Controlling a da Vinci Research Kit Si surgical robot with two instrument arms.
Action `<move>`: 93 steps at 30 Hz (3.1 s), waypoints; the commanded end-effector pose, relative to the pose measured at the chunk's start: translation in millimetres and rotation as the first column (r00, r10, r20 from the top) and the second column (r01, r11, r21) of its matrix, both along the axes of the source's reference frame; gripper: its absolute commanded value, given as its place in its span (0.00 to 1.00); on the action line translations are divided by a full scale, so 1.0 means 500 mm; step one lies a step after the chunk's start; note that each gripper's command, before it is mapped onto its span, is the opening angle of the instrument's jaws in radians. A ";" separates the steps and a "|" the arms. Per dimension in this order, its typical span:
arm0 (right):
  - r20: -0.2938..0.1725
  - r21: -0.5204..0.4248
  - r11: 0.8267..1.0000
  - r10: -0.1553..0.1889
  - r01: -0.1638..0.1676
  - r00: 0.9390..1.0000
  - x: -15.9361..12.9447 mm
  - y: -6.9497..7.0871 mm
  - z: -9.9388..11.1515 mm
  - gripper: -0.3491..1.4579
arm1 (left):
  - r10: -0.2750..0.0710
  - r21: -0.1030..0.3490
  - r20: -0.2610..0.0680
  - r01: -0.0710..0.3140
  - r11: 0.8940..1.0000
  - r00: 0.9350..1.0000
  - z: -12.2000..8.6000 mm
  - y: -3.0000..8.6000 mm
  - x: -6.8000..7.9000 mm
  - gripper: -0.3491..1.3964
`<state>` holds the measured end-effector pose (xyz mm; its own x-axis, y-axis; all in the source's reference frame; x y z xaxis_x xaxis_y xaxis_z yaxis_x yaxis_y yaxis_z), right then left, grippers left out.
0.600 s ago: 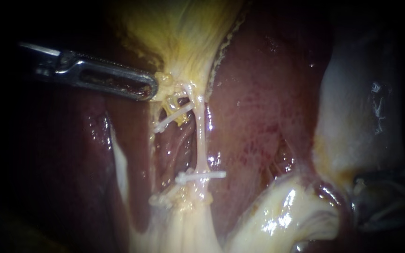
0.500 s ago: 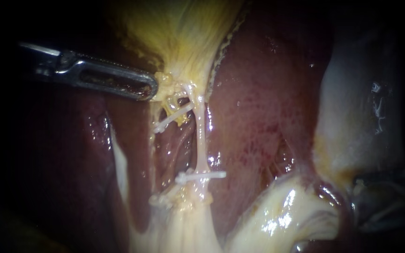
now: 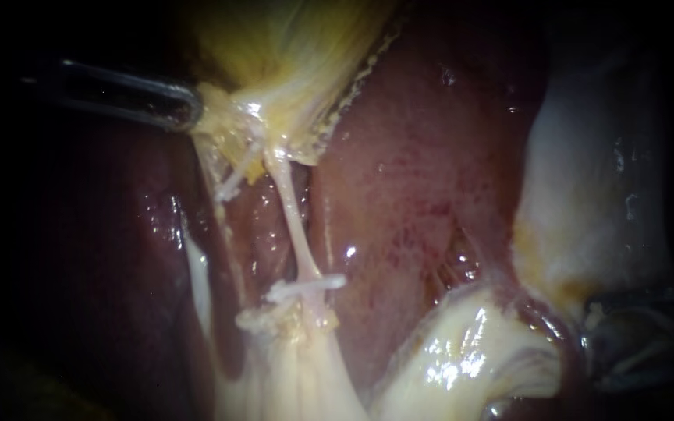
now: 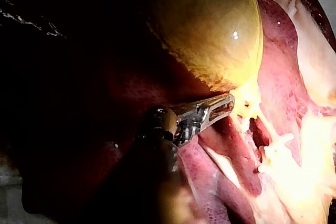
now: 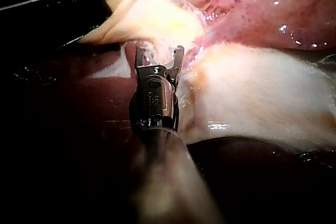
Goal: Clipping second clip right tube
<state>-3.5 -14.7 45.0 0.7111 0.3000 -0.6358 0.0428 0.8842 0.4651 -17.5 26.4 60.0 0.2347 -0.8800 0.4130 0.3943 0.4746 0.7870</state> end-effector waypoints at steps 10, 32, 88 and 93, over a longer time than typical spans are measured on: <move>0.003 0.016 1.000 0.007 -0.007 1.000 0.0018 0.0002 0.0000 0.47 | -0.005 -0.002 -0.004 0.005 1.000 1.000 0.0008 -0.0004 0.0001 0.00; -0.027 0.092 0.990 0.107 -0.104 0.994 0.0199 0.0042 0.0026 0.47 | -0.010 -0.006 -0.008 0.010 1.000 1.000 0.0012 -0.0011 -0.0003 0.00; -0.018 0.568 0.750 0.421 -0.338 0.907 0.0497 0.0115 0.0252 0.47 | -0.006 -0.003 -0.005 0.006 1.000 1.000 0.0014 -0.0016 -0.0020 0.00; -0.075 0.629 0.726 0.414 -0.279 0.907 0.0520 0.0113 0.0281 0.47 | -0.007 -0.003 -0.005 0.007 1.000 1.000 0.0015 -0.0016 -0.0022 0.00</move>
